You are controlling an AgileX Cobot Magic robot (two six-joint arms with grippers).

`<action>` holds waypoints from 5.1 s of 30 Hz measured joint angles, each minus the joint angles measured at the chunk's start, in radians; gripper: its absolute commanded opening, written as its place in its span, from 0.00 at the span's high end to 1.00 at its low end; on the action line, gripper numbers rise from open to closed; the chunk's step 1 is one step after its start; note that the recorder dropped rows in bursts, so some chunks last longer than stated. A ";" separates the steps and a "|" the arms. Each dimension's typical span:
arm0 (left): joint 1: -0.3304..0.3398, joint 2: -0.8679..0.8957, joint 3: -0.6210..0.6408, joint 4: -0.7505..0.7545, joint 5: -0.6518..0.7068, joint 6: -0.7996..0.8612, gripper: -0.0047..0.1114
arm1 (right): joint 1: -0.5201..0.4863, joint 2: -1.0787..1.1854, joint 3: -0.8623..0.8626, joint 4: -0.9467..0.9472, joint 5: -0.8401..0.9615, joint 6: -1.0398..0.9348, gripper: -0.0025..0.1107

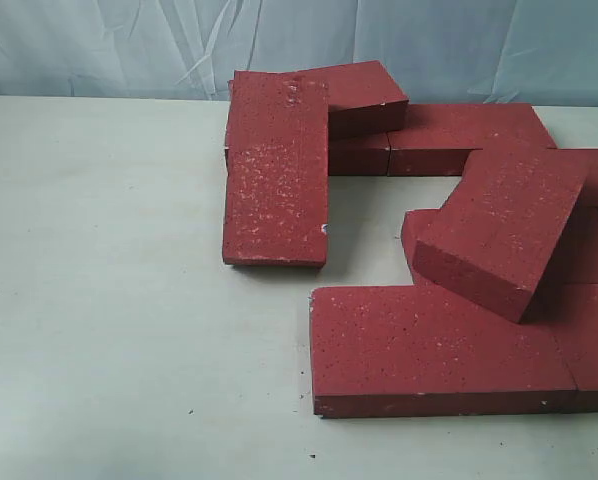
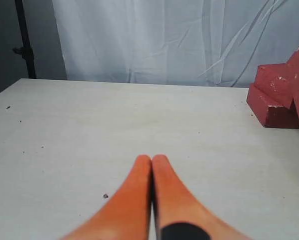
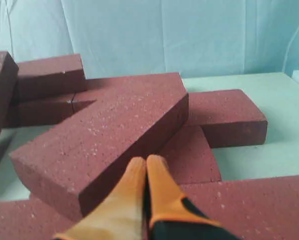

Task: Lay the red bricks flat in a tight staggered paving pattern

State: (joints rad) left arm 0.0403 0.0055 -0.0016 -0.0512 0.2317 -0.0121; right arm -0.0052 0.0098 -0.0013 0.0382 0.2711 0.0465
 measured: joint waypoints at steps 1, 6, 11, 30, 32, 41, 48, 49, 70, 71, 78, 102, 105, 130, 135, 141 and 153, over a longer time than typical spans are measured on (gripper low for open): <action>0.000 0.000 0.000 -0.020 -0.002 0.000 0.96 | 0.000 0.000 0.000 0.030 -0.023 0.000 0.99; 0.000 0.000 0.000 -0.208 -0.011 -0.004 0.96 | 0.000 0.000 0.000 0.253 -0.168 0.007 0.99; 0.000 0.000 0.000 -0.380 -0.070 -0.008 0.96 | 0.000 0.000 0.000 0.475 -0.328 0.009 0.99; 0.000 0.036 -0.171 -0.505 -0.202 -0.013 0.96 | 0.000 0.324 -0.456 0.160 -0.061 -0.006 0.99; 0.000 0.100 -0.228 -0.437 -0.156 -0.011 0.96 | 0.000 0.397 -0.519 0.158 0.002 -0.041 0.99; 0.000 0.444 -0.476 -0.238 0.076 -0.007 0.96 | 0.000 0.648 -0.726 0.172 0.250 -0.185 0.99; 0.000 0.695 -0.668 -0.293 0.307 0.169 0.96 | 0.000 0.836 -0.849 0.361 0.391 -0.399 0.99; 0.000 0.732 -0.689 -0.325 0.337 0.211 0.96 | 0.000 0.858 -0.861 0.392 0.413 -0.437 0.99; 0.000 1.330 -0.850 -0.787 0.468 0.678 0.96 | 0.278 1.476 -1.162 0.441 0.483 -0.593 0.99; 0.000 1.352 -0.850 -0.810 0.468 0.704 0.96 | 0.283 1.509 -1.189 0.432 0.483 -0.584 0.99; -0.037 1.494 -0.860 -0.961 0.409 0.863 0.96 | 0.285 1.720 -1.381 0.392 0.488 -0.567 0.99; -0.288 1.942 -1.113 -1.024 0.231 0.911 0.96 | 0.328 2.185 -1.804 0.306 0.378 -0.455 0.99; -0.296 1.953 -1.121 -1.027 0.225 0.911 0.96 | 0.328 2.185 -1.803 0.307 0.344 -0.455 0.99; -0.359 1.975 -1.124 -1.024 0.413 0.914 0.96 | 0.439 2.236 -1.804 0.397 0.223 -0.499 0.99; -0.359 1.942 -1.100 -0.970 0.495 0.877 0.96 | 0.463 2.236 -1.804 0.405 0.203 -0.506 0.99; -0.329 1.728 -0.961 -0.705 0.372 0.695 0.96 | 0.477 2.223 -1.804 0.407 0.200 -0.535 0.99; -0.122 1.604 -0.930 -0.692 0.214 0.675 0.96 | 0.475 1.990 -1.793 0.359 0.840 -0.580 0.99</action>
State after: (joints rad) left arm -0.0822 1.6090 -0.9317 -0.7434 0.4457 0.6627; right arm 0.4702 1.9998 -1.7940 0.3968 1.1113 -0.5335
